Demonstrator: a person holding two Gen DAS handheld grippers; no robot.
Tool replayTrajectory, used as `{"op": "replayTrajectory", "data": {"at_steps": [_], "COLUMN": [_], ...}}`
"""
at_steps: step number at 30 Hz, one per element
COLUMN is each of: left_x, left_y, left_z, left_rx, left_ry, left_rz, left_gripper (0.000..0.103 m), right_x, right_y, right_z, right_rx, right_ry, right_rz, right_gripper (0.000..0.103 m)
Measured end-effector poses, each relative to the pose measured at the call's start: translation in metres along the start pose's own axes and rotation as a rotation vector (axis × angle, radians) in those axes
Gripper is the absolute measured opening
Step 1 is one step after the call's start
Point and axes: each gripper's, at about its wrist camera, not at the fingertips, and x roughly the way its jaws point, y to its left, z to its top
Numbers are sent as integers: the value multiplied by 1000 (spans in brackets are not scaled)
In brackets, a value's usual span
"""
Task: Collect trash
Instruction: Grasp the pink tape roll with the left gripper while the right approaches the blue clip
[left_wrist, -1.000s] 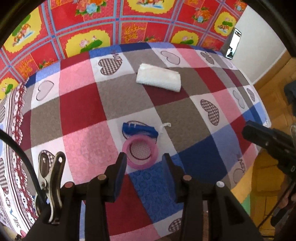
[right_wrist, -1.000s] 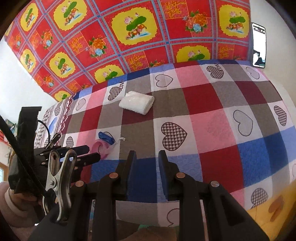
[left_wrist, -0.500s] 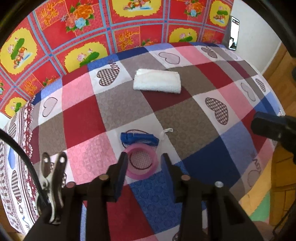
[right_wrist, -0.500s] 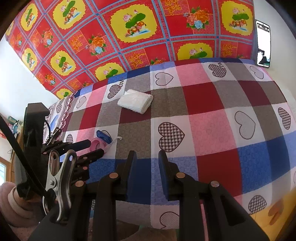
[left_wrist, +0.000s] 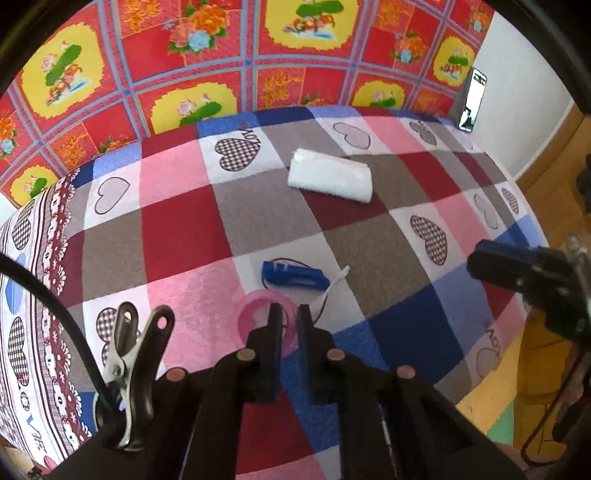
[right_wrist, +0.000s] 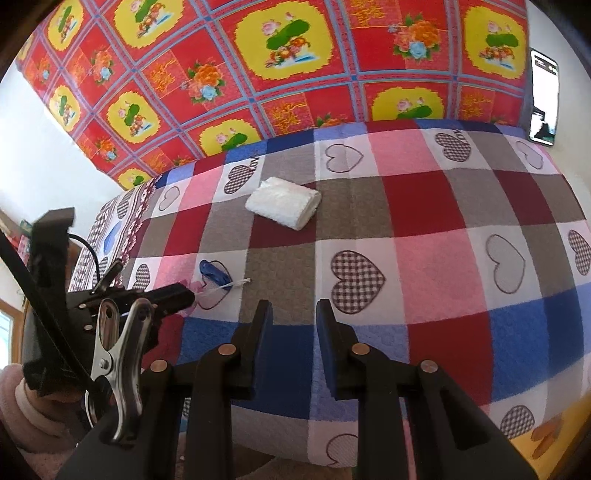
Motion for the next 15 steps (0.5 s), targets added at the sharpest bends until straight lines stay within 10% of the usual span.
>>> {"op": "replayTrajectory", "data": {"at_steps": [15], "left_x": [3], "left_y": [27], "left_z": [-9], "left_rx": [-80], "left_ry": [42], "left_rz": [21], "left_gripper": [22], "right_x": [19], "right_y": [23], "right_z": [6], "right_rx": [-62], "right_ry": [30], "right_rz": [46], "right_gripper": [25]}}
